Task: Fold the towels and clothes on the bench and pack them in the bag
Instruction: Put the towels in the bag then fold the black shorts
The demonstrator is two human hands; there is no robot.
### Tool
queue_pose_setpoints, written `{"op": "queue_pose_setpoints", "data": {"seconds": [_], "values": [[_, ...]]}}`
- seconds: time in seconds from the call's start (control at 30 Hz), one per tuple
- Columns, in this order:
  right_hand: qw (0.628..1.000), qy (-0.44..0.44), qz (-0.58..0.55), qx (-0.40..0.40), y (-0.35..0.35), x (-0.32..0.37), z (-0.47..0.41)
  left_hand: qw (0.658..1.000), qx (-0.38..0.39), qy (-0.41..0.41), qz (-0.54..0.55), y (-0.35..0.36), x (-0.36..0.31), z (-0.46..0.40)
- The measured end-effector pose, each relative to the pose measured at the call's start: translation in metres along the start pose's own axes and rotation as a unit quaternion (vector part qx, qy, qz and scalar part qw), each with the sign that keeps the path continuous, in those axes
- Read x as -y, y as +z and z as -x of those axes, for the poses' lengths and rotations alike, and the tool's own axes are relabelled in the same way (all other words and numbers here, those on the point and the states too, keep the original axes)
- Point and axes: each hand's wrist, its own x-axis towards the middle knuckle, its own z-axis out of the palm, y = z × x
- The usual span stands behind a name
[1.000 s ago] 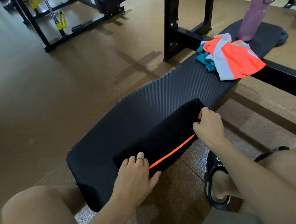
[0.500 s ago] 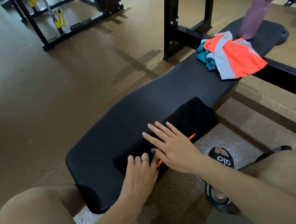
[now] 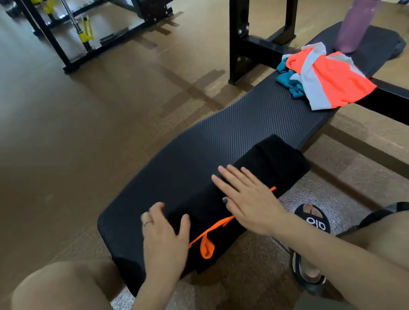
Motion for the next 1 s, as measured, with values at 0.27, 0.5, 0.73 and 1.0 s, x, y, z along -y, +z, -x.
{"op": "queue_pose_setpoints", "data": {"seconds": [0.27, 0.5, 0.73, 1.0], "values": [[0.999, -0.013, -0.020, 0.036, 0.015, 0.003, 0.006, 0.850, 0.111, -0.391, 0.336, 0.021, -0.009, 0.007], [0.993, -0.017, -0.109, 0.043, 0.009, -0.002, 0.005, 0.787, 0.115, -0.373, 0.477, 0.001, -0.038, -0.001], [0.871, 0.088, -0.475, 0.096, -0.007, 0.012, -0.013, 0.932, 0.055, -0.144, 0.327, -0.026, -0.100, -0.007], [0.566, 0.296, -0.769, 0.025, -0.088, -0.020, 0.007, 0.977, 0.137, -0.036, 0.160, 0.016, -0.171, -0.028]]}}
